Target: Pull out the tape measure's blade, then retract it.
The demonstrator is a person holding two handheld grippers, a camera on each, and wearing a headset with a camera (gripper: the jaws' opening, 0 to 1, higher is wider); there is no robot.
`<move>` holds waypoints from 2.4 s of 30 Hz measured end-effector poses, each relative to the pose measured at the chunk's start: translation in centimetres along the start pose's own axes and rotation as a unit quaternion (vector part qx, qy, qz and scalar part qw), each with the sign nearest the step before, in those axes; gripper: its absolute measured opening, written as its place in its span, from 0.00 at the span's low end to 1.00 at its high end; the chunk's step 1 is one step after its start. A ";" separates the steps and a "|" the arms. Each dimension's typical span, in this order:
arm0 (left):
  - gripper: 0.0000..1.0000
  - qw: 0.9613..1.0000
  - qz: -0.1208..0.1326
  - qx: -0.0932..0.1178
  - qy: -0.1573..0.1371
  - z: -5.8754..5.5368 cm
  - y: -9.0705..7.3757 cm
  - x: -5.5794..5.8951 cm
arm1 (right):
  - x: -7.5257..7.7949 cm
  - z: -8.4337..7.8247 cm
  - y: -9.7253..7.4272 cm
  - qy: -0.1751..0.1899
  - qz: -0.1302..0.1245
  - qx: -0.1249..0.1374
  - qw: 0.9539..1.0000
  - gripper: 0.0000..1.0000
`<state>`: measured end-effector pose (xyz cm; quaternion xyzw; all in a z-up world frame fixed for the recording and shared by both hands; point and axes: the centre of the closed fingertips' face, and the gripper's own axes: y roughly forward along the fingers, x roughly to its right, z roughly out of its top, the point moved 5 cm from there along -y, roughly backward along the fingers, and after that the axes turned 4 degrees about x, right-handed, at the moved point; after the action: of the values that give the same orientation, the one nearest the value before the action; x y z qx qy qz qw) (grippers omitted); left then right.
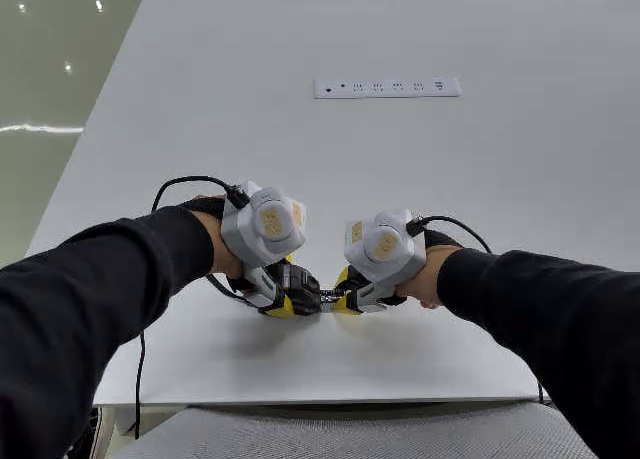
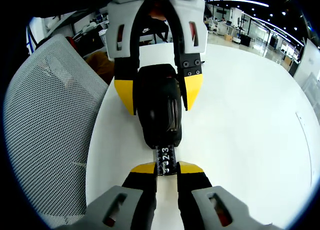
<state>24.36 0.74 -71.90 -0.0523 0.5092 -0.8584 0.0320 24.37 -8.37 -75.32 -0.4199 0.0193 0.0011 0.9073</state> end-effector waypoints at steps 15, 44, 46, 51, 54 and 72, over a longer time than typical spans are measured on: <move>0.34 1.000 0.002 0.007 -0.002 0.0 -0.1 0.0 | 0.1 -0.2 -0.2 -0.001 0.003 -0.003 1.000 0.10; 0.34 1.000 0.007 0.010 -0.005 0.1 -0.1 0.1 | 0.3 -1.0 -0.9 0.006 -0.002 -0.008 1.000 0.10; 0.34 1.000 0.008 0.010 -0.006 0.1 -0.1 0.1 | 0.4 -1.0 -0.9 0.005 -0.002 -0.009 1.000 0.10; 0.34 1.000 0.008 0.008 -0.004 0.1 -0.1 0.1 | 0.4 -1.2 -1.2 0.006 -0.001 -0.010 1.000 0.11; 0.34 1.000 0.008 0.006 -0.002 0.1 -0.1 0.1 | 0.5 -1.4 -1.3 0.003 0.001 -0.013 1.000 0.11; 0.34 1.000 0.009 0.006 -0.005 0.0 -0.1 0.1 | 0.5 -1.7 -1.6 0.004 0.000 -0.017 1.000 0.11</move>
<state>24.28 0.75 -71.77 -0.0516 0.5046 -0.8607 0.0427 24.81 -10.71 -75.21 -0.4350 0.0228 -0.0008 0.9002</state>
